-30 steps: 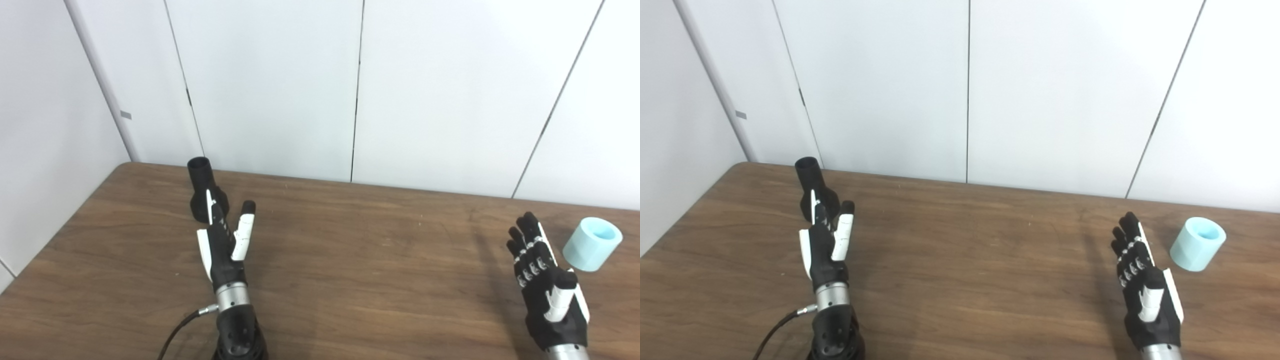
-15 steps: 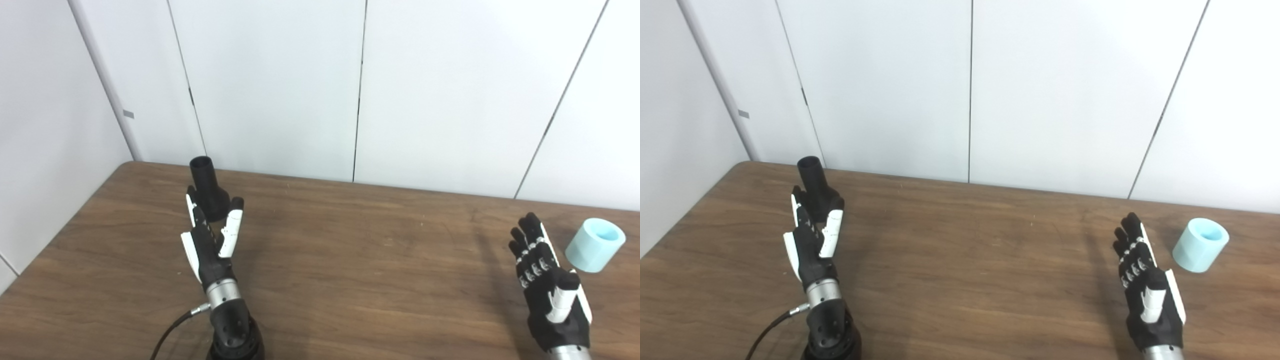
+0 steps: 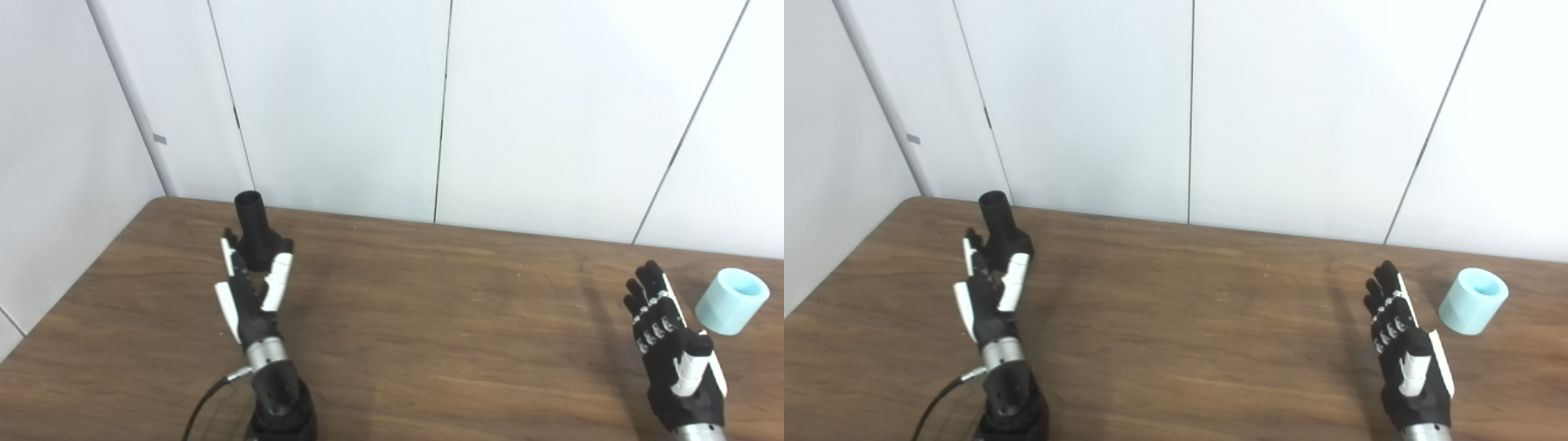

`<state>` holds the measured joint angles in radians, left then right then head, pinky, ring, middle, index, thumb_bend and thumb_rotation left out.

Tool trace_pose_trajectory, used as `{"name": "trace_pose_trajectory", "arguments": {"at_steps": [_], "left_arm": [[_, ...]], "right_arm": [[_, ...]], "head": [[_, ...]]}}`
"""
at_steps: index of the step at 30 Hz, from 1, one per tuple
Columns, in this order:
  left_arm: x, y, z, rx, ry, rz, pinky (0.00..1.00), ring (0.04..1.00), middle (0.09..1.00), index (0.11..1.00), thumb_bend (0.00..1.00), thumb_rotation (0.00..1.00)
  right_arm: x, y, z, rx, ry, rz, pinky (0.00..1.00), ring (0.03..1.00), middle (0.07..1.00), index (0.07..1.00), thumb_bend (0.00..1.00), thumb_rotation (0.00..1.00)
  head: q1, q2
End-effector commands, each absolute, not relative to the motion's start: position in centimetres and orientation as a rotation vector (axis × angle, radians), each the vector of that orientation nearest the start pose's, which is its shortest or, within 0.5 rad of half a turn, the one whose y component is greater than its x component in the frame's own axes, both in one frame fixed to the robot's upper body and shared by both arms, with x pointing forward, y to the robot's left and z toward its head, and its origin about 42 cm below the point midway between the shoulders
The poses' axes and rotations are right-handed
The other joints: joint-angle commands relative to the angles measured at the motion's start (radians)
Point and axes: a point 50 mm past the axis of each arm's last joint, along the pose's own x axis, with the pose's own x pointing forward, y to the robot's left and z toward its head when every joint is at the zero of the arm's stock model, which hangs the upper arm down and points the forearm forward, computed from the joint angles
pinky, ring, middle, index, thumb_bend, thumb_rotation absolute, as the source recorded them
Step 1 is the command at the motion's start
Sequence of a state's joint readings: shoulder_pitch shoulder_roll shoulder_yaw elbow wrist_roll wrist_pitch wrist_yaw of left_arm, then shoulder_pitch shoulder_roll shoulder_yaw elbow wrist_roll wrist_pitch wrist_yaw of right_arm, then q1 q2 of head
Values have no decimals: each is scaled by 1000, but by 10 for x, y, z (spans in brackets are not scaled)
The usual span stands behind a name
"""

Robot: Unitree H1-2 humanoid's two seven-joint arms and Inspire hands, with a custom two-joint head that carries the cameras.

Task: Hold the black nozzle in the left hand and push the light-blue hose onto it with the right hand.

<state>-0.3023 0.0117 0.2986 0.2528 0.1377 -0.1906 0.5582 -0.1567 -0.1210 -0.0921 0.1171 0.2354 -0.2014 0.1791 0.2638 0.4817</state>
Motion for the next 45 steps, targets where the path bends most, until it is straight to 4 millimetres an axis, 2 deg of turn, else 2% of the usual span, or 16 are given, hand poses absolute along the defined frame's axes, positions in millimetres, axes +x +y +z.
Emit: {"name": "trace_pose_trajectory", "arguments": {"at_steps": [1,7,16,22,25,28,33,37,40,45], "left_arm": [[361,302,136,53,-280,784,1000,1000,1000,1000,857,684],[364,316,149,113,-346,786,1000,1000,1000,1000,820,661],[371,334,155,167,-335,786,1000,1000,1000,1000,859,678],[384,348,166,126,-230,646,1000,1000,1000,1000,859,648],[385,357,174,143,-187,529,1000,1000,1000,1000,865,562],[387,368,178,177,-190,456,1000,1000,1000,1000,879,532],[392,382,178,216,-198,419,1000,1000,1000,1000,905,543],[397,393,167,265,-182,376,1000,1000,1000,1000,929,551],[400,399,161,283,-176,355,1000,1000,1000,1000,937,540],[405,404,165,300,-175,355,988,1000,1000,1000,950,535]], "right_arm": [[319,-272,101,95,-181,79,1000,1000,1000,1000,766,1000],[320,-273,100,99,-177,77,1000,1000,1000,1000,763,1000],[319,-275,103,97,-179,73,1000,1000,1000,1000,762,1000],[319,-275,103,97,-180,69,1000,1000,1000,1000,763,1000],[318,-276,104,100,-182,68,1000,1000,1000,1000,755,1000],[317,-275,106,101,-183,69,1000,1000,1000,1000,756,1000],[316,-274,106,96,-182,71,1000,1000,1000,1000,758,1000],[312,-268,112,43,-210,87,1000,1000,1000,1000,762,1000],[313,-271,110,-5,-228,99,1000,1000,1000,1000,766,1000],[315,-272,109,22,-219,95,1000,1000,1000,1000,775,1000]], "head": [[3,3],[0,16],[-2,9],[-9,14],[-6,22],[-11,18],[-11,22],[-22,21],[-23,22],[-26,27]]}}
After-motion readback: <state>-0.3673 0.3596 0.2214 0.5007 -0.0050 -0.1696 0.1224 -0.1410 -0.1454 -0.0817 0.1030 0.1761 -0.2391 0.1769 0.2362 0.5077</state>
